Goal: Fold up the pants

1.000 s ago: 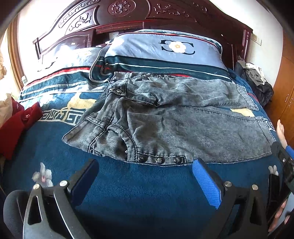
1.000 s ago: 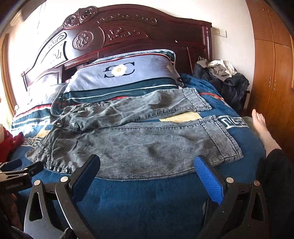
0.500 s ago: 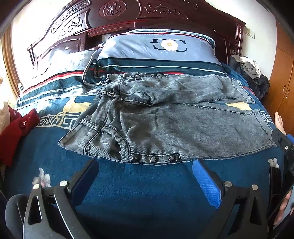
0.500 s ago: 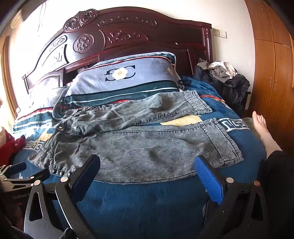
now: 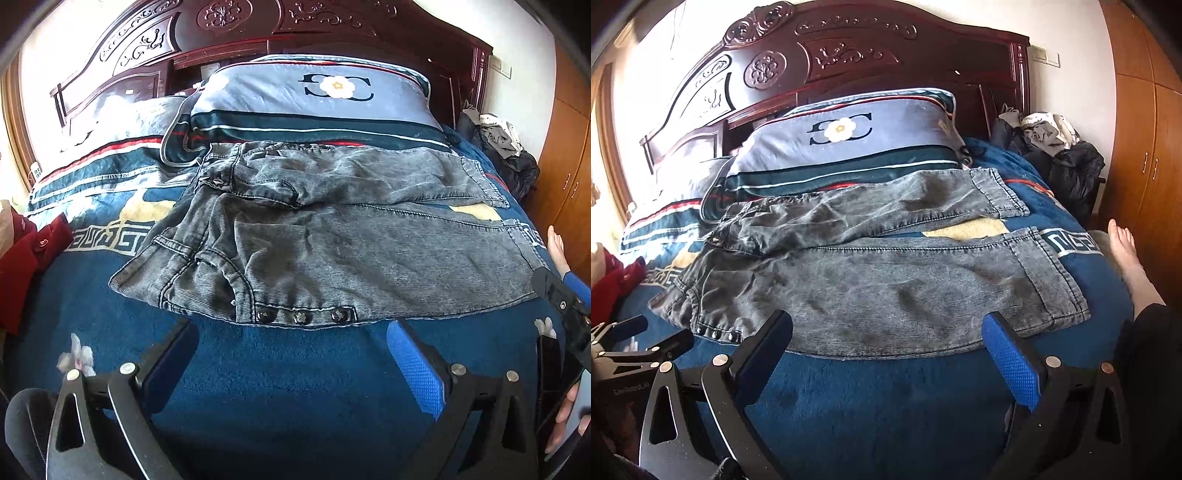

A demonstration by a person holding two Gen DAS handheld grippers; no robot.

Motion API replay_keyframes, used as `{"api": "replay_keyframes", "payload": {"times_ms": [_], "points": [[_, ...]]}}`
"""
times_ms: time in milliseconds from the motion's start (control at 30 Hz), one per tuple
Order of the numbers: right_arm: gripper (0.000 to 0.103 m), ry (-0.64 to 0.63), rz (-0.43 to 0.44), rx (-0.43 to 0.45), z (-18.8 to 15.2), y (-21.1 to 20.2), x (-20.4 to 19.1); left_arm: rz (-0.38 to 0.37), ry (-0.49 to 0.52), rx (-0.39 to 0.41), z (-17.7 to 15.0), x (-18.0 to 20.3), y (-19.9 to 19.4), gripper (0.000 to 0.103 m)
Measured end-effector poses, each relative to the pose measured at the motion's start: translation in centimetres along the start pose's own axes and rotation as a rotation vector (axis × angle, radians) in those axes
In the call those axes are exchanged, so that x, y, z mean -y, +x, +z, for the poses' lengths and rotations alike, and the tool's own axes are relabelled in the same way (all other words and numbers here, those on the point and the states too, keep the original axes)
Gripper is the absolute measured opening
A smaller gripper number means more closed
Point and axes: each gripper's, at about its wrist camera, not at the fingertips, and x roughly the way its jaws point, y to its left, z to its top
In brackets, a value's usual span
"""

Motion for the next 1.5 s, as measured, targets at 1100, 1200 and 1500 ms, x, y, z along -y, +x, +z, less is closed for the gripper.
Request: {"api": "replay_keyframes", "payload": {"times_ms": [1100, 1200, 1500], "points": [[0.103, -0.056, 0.09, -0.096, 4.9, 4.1, 2.7, 0.063, -0.121, -0.038, 7.6, -5.9, 5.3, 0.103], [0.103, -0.062, 0.101, -0.105, 5.9, 4.9, 3.5, 0.066, -0.119, -0.048, 8.9, -6.7, 6.5, 0.103], [0.103, -0.045, 0.09, -0.117, 7.8, 7.4, 5.3, 0.018, -0.134, -0.175, 14.5, -10.0, 12.8, 0.093]]}}
